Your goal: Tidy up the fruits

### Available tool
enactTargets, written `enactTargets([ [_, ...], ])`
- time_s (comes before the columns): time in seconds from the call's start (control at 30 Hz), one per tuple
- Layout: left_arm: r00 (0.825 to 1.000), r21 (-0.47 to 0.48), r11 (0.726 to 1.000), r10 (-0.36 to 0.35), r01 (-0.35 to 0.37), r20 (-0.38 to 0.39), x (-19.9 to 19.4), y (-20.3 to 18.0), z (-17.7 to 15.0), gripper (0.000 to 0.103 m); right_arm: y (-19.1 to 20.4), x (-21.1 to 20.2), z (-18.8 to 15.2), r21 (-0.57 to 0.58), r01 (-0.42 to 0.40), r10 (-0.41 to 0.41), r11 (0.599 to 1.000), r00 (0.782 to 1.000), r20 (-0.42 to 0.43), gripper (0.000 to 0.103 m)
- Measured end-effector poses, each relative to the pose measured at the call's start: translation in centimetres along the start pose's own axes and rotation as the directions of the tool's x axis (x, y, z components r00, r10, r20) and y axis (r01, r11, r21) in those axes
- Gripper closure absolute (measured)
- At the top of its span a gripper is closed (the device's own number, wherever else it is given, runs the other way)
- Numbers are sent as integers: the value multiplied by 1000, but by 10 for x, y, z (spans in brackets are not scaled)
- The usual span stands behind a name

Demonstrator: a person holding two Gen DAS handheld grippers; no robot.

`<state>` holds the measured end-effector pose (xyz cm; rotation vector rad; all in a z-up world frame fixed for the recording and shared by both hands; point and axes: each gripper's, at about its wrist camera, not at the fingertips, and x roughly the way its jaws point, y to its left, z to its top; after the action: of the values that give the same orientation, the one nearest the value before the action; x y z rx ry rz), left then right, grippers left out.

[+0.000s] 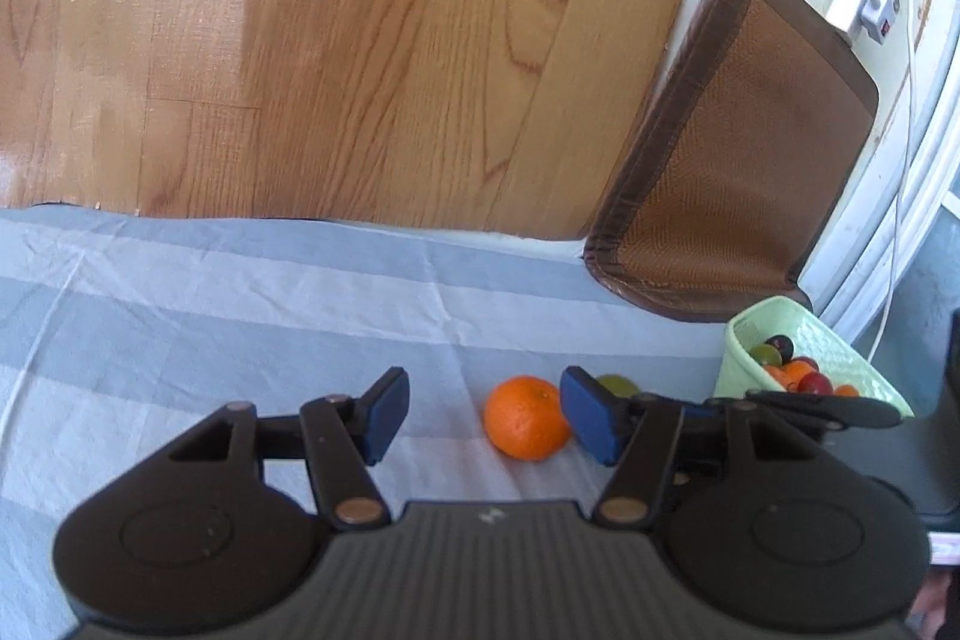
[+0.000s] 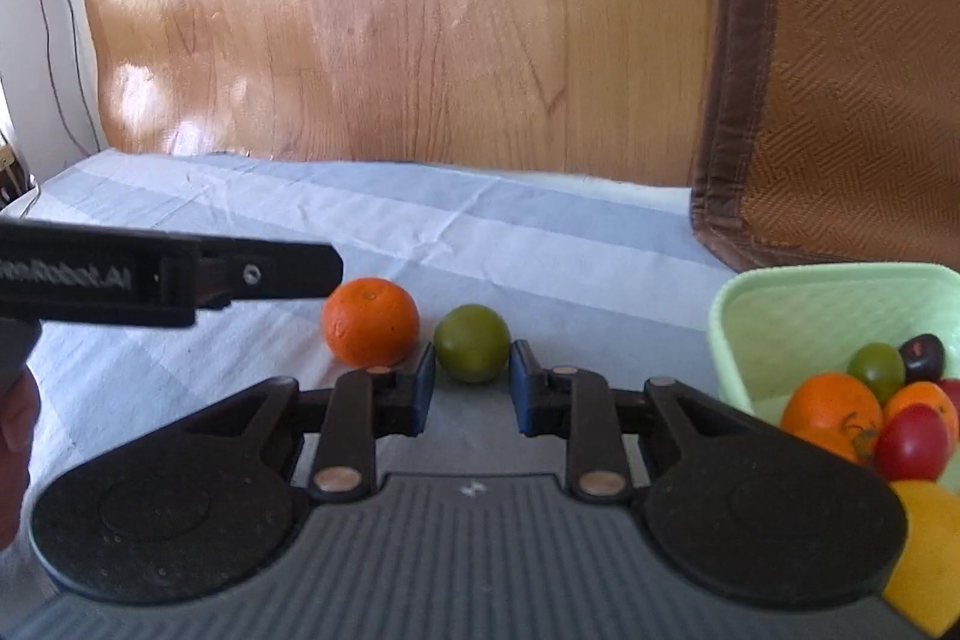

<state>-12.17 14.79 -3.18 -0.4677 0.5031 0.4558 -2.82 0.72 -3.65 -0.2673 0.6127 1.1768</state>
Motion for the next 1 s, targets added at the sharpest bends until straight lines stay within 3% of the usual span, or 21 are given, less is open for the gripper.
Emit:
enactTargets([
  [0.17,1000,93,995,19,-17,-17,10,-21,-7,38,1,-41,-22,-15,32,-31,999,997,66,74],
  [0.27,997,122,991,63,-58,-37,21,-30,-10,39,0,-57,-35,7,33,-34,999,996,83,74],
  [0.3,996,125,989,80,-75,-41,24,-31,-11,41,1,-61,-38,13,37,-38,999,995,89,74],
  [0.37,993,128,987,105,-97,-57,28,-32,-13,61,1,-67,-44,22,40,-42,999,994,96,74],
  [0.43,993,132,986,110,-103,-48,24,-34,-13,65,2,-74,-48,23,45,-47,999,994,103,74],
  [0.63,995,150,985,95,-90,-24,-16,-50,-28,65,3,-104,-65,54,54,-61,997,988,141,74],
  [1.0,1000,190,982,18,-15,-18,-83,-96,-93,65,8,-155,-115,65,128,-137,990,979,153,74],
])
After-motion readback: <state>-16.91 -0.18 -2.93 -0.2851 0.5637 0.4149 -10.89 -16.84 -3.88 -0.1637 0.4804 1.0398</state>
